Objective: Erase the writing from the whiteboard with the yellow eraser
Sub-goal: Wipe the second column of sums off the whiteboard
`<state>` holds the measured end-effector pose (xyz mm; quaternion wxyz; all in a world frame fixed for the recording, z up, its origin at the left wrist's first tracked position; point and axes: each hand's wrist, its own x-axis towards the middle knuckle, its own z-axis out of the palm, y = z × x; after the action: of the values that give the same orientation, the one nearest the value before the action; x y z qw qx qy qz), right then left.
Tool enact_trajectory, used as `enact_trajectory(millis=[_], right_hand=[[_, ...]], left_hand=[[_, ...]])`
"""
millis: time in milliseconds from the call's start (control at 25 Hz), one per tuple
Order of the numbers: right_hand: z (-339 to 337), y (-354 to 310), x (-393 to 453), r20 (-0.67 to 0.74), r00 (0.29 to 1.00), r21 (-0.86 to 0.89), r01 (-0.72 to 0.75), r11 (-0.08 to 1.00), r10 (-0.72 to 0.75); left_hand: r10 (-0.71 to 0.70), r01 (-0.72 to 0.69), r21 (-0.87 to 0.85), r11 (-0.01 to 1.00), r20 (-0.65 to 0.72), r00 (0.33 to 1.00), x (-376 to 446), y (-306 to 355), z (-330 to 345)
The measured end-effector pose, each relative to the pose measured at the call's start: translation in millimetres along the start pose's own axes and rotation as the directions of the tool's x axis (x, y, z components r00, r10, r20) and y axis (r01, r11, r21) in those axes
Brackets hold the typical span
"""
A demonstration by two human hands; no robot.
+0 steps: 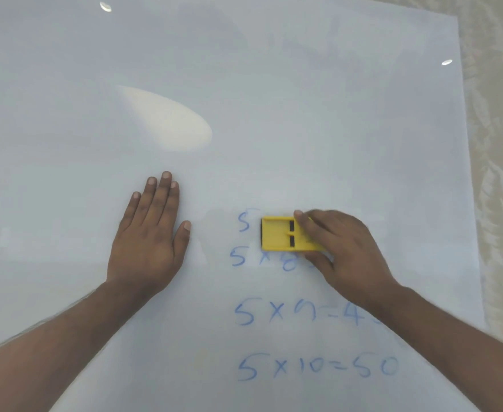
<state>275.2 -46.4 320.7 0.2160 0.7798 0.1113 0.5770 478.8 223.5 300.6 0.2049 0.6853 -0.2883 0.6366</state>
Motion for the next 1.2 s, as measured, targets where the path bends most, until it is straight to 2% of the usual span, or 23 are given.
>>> enact_trajectory(millis=[120,280,360,440,600,760,880,960,1040,1120,1200], right_hand=[[-10,21,-4,0.062,0.995,-0.117,0.091,0.989,-0.084],[-5,16,43,-0.117,0.98,-0.063,-0.17,0.984,0.161],[6,-2,62,-0.167,0.965,-0.021,-0.209,0.978,0.203],[16,-22,66,-0.151,0.974,0.013,-0.17,0.985,0.17],[27,-47,27,-0.043,0.999,0.047,-0.004,0.999,0.006],[15,-33,-2,0.051,0.993,-0.019,0.112,0.994,-0.111],[4,-15,14,-0.048,0.998,-0.044,-0.029,0.999,0.027],[4,-12,36,-0.135,0.977,-0.014,-0.168,0.986,0.165],[13,-23,53,-0.179,0.954,0.032,-0.239,0.971,0.24],[23,-41,57,-0.187,0.957,0.067,-0.211,0.975,0.22],[33,-59,46,-0.144,0.98,0.081,-0.124,0.989,0.135]], left_hand=[[0.002,-0.002,0.008,1.0,0.005,1.0,-8,0,1],[0.011,-0.011,0.013,1.0,-0.011,1.0,-14,0,3],[0.019,-0.018,0.016,1.0,-0.011,1.0,-15,-1,4],[0.026,-0.026,0.018,1.0,-0.018,0.999,-16,-2,4],[0.049,-0.049,0.008,0.999,-0.017,0.999,-20,-4,4],[0.059,-0.059,0.007,0.998,-0.011,0.998,-29,-5,3],[0.043,-0.043,-0.001,0.999,-0.008,0.999,-31,-2,3],[0.035,-0.035,-0.001,0.999,-0.006,0.999,-31,-1,3],[0.037,-0.037,-0.001,0.999,-0.008,0.999,-32,-1,4],[0.042,-0.042,-0.002,0.999,-0.013,0.999,-33,-2,4],[0.046,-0.046,-0.003,0.999,-0.021,0.999,-35,-2,5]])
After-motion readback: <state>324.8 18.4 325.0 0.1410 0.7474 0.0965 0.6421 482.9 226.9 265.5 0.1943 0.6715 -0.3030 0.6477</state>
